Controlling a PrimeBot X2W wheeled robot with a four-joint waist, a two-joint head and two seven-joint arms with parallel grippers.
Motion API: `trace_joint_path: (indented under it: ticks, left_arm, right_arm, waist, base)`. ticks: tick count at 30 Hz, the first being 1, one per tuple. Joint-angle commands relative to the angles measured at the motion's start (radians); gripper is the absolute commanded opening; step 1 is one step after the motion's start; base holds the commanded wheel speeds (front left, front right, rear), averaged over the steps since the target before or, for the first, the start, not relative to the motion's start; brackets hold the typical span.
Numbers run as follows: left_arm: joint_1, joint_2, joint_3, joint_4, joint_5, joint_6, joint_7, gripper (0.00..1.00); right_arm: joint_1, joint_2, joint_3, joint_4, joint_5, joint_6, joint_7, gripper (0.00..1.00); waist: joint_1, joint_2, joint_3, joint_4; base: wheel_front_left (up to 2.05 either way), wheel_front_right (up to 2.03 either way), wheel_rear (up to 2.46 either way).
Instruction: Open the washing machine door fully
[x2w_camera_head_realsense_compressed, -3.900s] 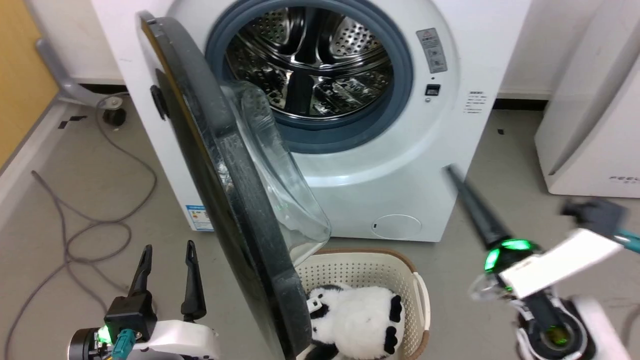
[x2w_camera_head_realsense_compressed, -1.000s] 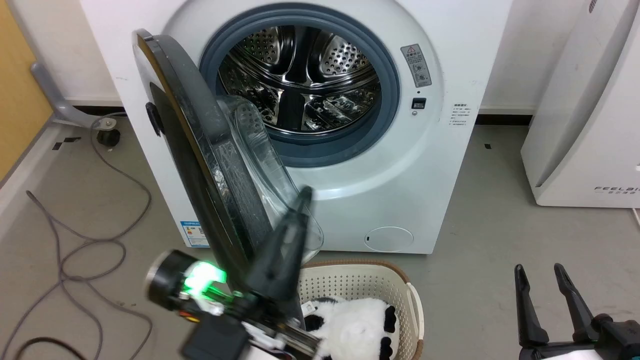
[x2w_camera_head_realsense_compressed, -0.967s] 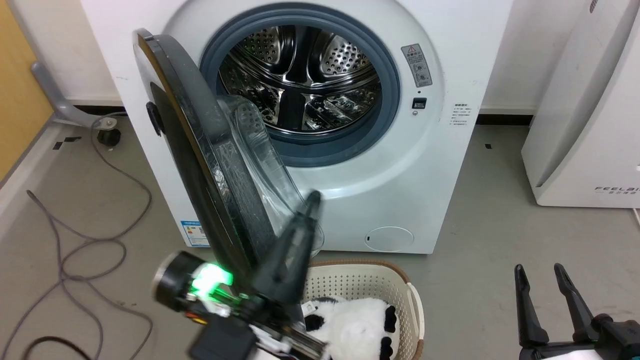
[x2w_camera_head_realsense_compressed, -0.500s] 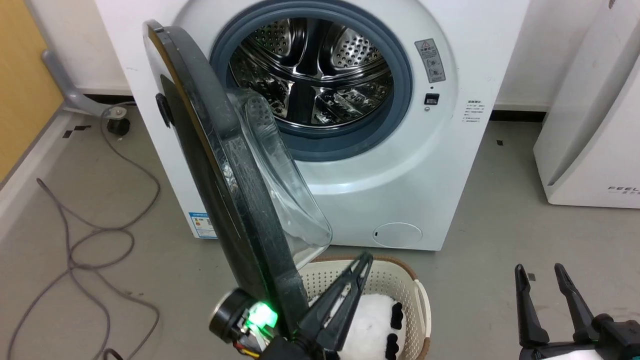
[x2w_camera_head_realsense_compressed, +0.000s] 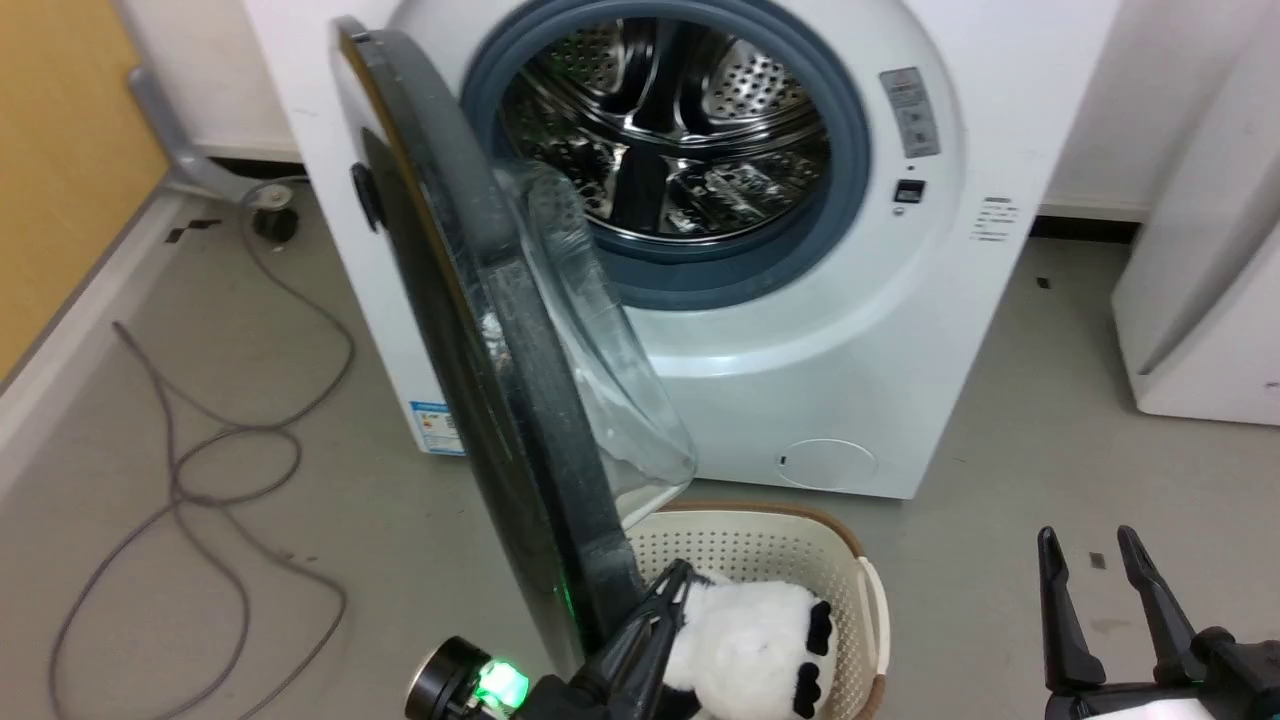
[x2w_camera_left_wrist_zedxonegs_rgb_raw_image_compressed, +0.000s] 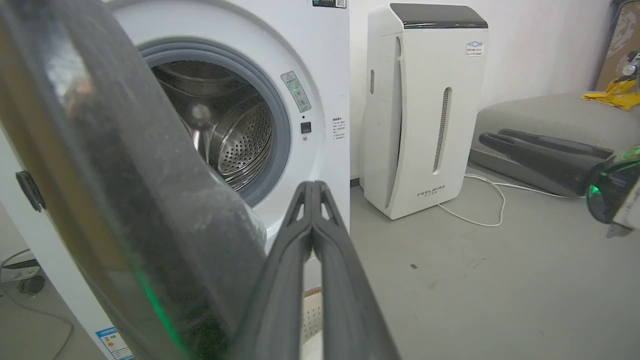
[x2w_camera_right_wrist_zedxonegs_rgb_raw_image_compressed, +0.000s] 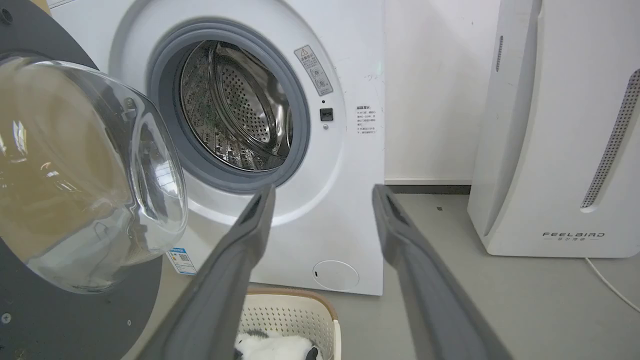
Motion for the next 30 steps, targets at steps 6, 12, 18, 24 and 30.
trace_joint_path:
  ticks: [6,12,18,24,30]
  left_arm:
    - [0.01,0.013,0.031,0.023,-0.014,0.017,-0.004,0.0]
    - [0.015,0.019,0.038,0.009,-0.015,0.02,-0.004,0.0]
    - [0.032,0.021,0.043,-0.01,-0.019,0.026,-0.004,0.0]
    - [0.042,0.027,0.052,-0.029,-0.019,0.032,-0.004,0.0]
    - [0.034,0.04,0.087,-0.024,-0.025,0.045,-0.004,0.0]
  right_arm:
    - [0.008,0.004,-0.001,-0.004,-0.004,0.001,-0.005,1.0]
    - [0.007,0.004,0.004,-0.005,-0.007,0.001,-0.005,1.0]
    - [0.011,0.004,-0.008,-0.006,-0.01,0.001,-0.005,1.0]
    - [0.01,0.004,-0.014,-0.01,-0.016,0.001,-0.005,1.0]
    - [0.002,0.004,-0.018,-0.011,-0.022,0.001,-0.005,1.0]
  waist:
    - [0.0,-0.0001,0.01,0.049]
    - [0.0,-0.0001,0.016,0.108]
    - [0.0,-0.0001,0.017,0.182]
    - [0.0,-0.0001,0.025,0.265]
    - [0.0,-0.0001,0.043,0.34]
  base:
    - [0.0,0.0,0.0]
    - [0.0,0.0,0.0]
    - [0.0,0.0,0.0]
    - [0.0,0.0,0.0]
    - [0.0,0.0,0.0]
